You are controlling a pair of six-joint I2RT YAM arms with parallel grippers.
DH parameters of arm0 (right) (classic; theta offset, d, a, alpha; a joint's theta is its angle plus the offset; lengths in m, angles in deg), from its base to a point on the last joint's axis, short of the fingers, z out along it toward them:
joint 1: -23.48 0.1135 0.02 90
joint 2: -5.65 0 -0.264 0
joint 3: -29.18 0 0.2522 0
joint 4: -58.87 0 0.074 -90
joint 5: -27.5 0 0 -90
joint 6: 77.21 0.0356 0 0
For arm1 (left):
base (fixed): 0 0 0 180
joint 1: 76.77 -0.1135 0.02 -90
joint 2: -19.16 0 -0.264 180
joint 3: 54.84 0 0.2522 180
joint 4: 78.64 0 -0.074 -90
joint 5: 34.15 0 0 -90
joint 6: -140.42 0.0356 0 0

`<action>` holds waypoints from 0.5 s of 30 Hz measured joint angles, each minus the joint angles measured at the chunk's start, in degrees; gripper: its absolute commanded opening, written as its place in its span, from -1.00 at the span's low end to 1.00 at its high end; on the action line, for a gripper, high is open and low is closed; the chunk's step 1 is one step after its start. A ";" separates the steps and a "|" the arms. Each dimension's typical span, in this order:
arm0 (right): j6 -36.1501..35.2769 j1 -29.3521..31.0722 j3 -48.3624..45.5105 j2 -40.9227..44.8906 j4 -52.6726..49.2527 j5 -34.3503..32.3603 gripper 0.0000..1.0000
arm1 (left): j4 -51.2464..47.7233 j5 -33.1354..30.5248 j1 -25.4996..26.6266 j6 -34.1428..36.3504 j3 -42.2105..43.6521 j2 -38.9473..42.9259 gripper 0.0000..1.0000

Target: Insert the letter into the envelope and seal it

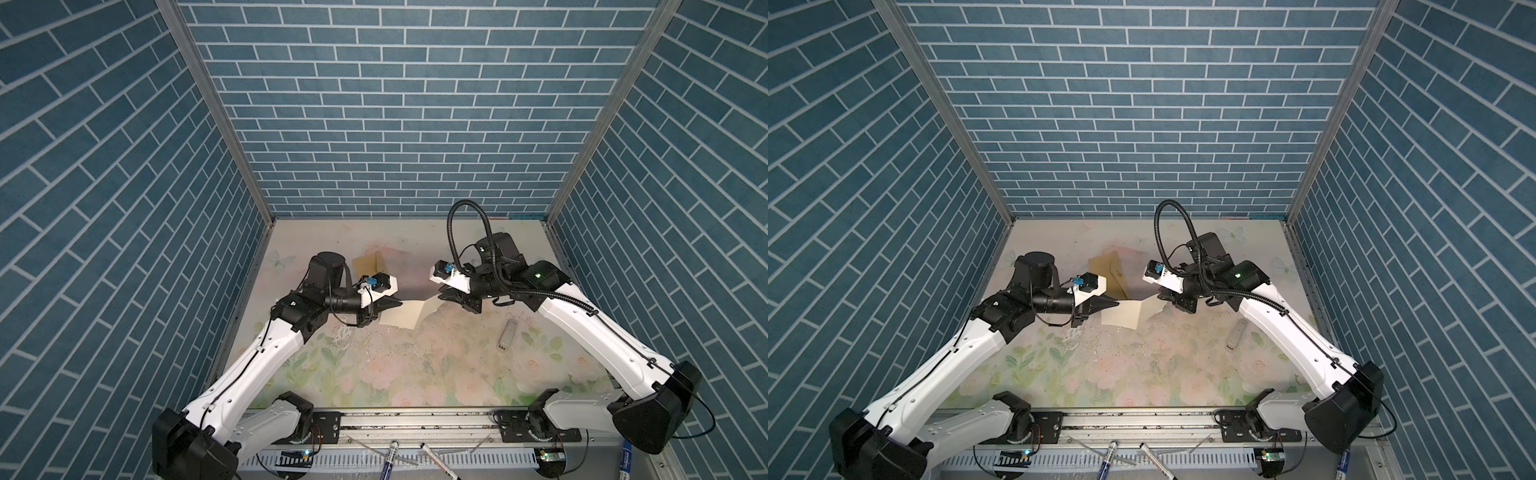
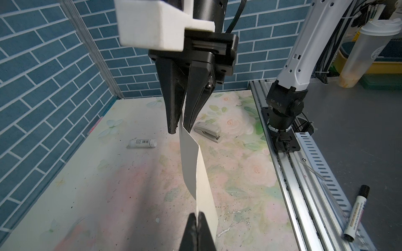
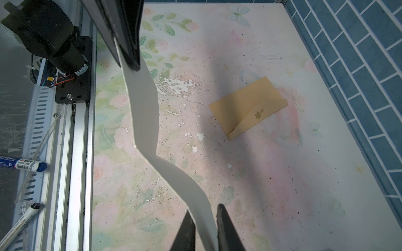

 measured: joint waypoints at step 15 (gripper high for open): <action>-1.01 0.00 0.02 -0.39 -1.18 0.00 -1.00 | -0.02 0.00 0.02 0.02 0.00 0.00 -1.00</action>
